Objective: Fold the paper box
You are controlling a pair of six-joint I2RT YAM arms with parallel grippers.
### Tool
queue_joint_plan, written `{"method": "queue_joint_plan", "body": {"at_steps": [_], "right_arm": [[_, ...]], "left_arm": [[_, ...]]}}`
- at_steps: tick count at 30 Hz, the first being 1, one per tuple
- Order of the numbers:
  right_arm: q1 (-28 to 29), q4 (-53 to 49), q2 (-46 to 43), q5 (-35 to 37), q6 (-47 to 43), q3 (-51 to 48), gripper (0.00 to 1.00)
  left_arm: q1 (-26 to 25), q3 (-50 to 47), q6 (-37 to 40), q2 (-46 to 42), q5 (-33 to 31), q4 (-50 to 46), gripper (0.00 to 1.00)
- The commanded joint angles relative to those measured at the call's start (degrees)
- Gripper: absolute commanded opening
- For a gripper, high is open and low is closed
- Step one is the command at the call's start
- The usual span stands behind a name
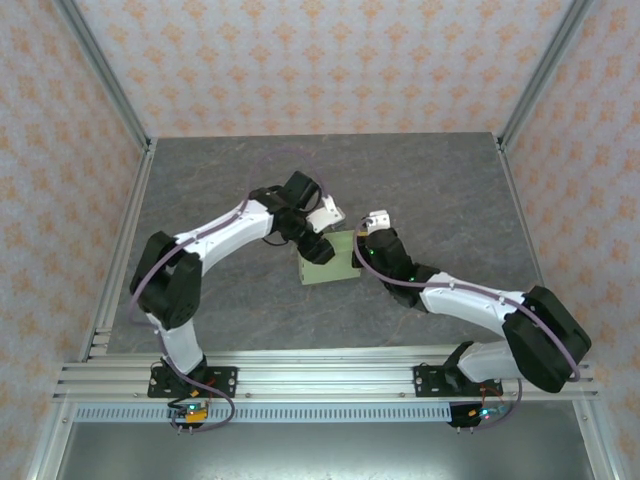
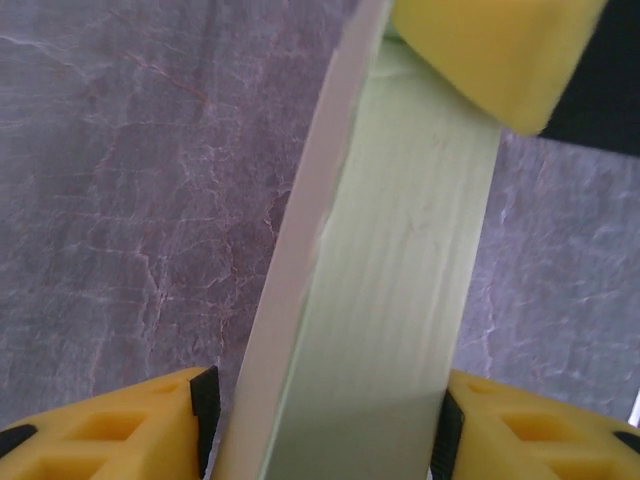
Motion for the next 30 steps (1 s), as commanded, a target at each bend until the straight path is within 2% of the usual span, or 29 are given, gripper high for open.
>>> {"method": "queue_joint_plan", "body": {"at_steps": [1, 5, 9, 16, 21, 24, 27, 30], "right_arm": [[2.55, 1.5, -1.74, 7.8, 0.66, -1.85, 0.0], [4.89, 2.05, -2.6, 12.55, -0.16, -2.31, 0.0], [5.19, 1.99, -3.11, 14.7, -0.38, -2.32, 0.0], [5.21, 3.75, -2.54, 15.61, -0.4, -3.17, 0.0], [5.18, 3.99, -2.1, 16.34, -1.25, -3.71, 0.0], [5.18, 3.92, -1.49, 16.26, -1.7, -3.42, 0.0], [5.23, 3.49, -0.8, 15.15, -1.83, -2.64, 0.0], [5.15, 2.75, -0.3, 14.82, -1.61, -2.08, 0.0]], "left_arm": [[2.3, -4.17, -14.1, -9.16, -2.43, 12.76, 0.6], [2.76, -14.74, -23.71, -19.19, -9.18, 23.04, 0.66], [3.06, -21.77, -26.39, -25.37, -15.62, 25.36, 0.68], [3.64, -26.03, -31.71, -24.18, -15.73, 25.65, 0.62], [4.08, -24.72, -26.84, -23.76, -22.27, 28.48, 0.64], [6.37, -20.59, -24.46, -19.79, -20.56, 29.69, 0.68], [9.16, -14.98, -28.08, -12.97, -17.1, 28.54, 0.64], [9.84, -12.95, -29.96, -9.41, -13.34, 31.29, 0.63]]}}
